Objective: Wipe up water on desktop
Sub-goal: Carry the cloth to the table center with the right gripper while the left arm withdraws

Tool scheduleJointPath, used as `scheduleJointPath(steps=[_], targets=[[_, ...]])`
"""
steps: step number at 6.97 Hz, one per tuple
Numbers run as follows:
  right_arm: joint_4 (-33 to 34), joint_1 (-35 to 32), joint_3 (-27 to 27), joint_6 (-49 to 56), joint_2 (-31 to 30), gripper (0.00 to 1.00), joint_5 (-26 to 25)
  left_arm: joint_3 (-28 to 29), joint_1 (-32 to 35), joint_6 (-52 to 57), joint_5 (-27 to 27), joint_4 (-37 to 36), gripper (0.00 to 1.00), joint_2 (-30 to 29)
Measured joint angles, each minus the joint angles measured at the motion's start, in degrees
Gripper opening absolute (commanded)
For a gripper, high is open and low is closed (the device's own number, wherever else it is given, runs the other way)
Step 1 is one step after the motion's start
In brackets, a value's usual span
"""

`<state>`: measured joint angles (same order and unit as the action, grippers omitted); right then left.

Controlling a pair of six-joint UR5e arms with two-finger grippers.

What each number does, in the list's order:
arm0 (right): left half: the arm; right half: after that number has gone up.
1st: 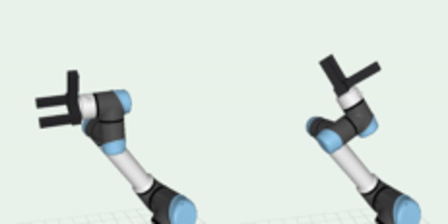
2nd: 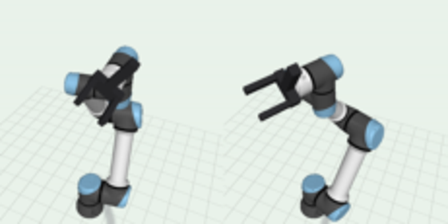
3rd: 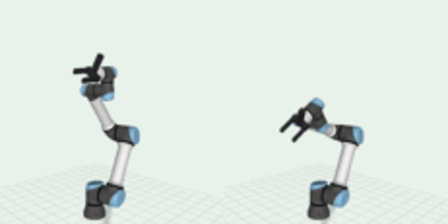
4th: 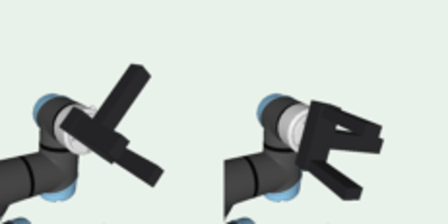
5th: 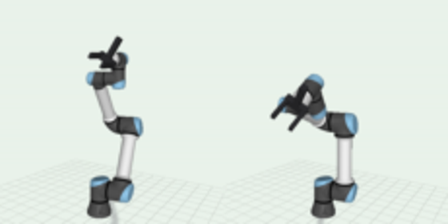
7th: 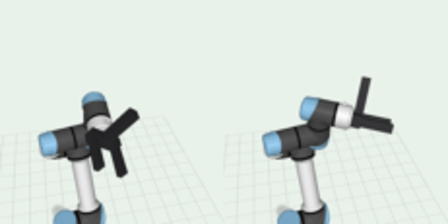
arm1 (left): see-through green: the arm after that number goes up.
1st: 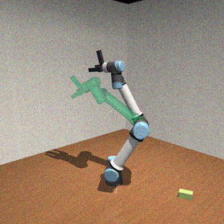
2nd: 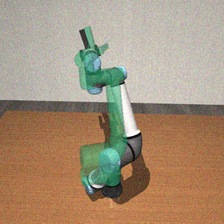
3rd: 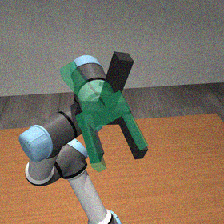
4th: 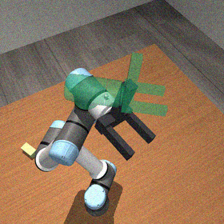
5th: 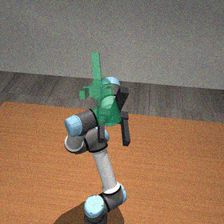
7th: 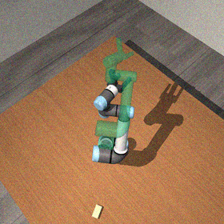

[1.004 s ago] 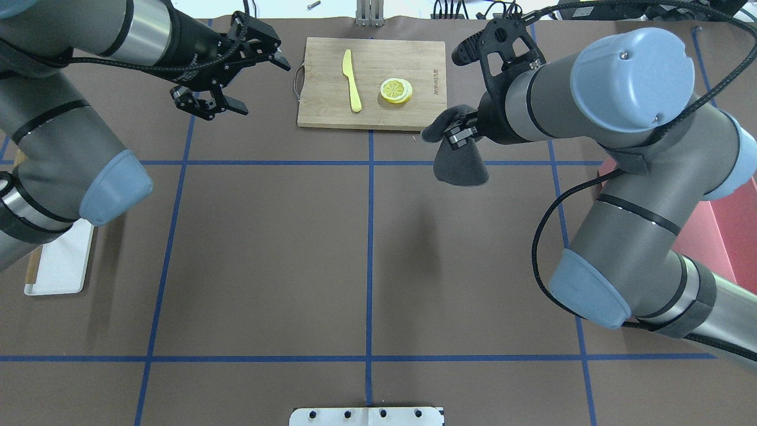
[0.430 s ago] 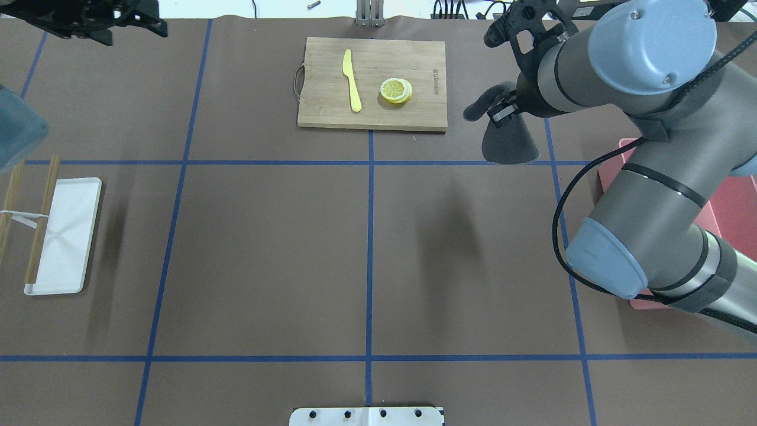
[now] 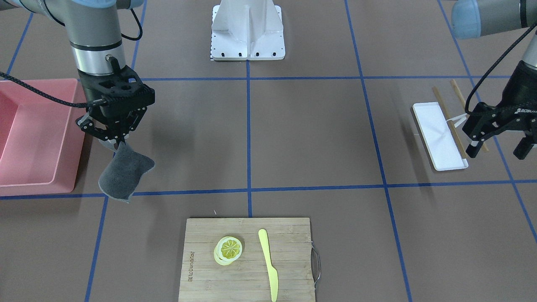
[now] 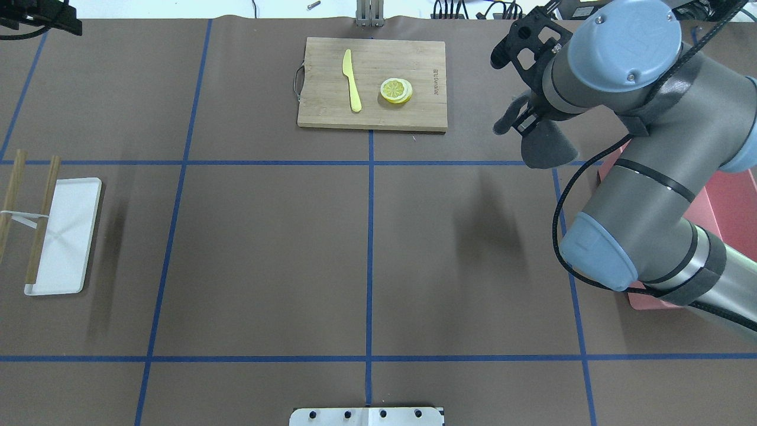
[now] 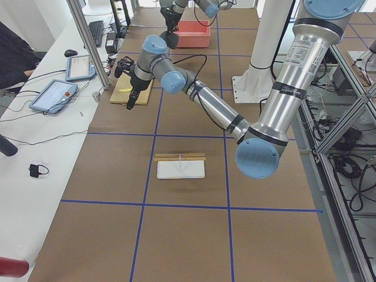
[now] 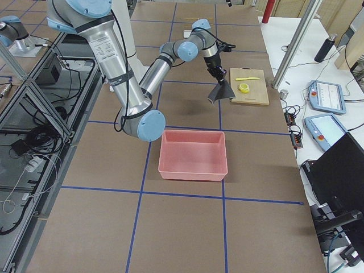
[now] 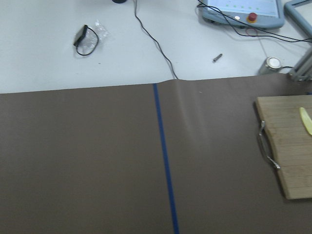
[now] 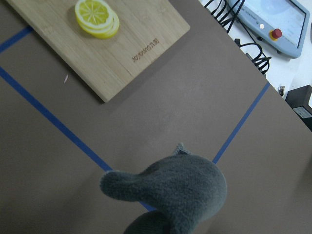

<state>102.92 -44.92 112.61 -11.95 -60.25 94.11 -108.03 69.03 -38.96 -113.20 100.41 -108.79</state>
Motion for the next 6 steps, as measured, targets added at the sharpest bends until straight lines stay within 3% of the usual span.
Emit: scheduleJointPath(steps=[6], targets=[[3.94,7.10,-10.61,7.45,-0.05,0.00,-3.30,1.91,2.71,7.64,0.64,-0.11,0.99,8.35]])
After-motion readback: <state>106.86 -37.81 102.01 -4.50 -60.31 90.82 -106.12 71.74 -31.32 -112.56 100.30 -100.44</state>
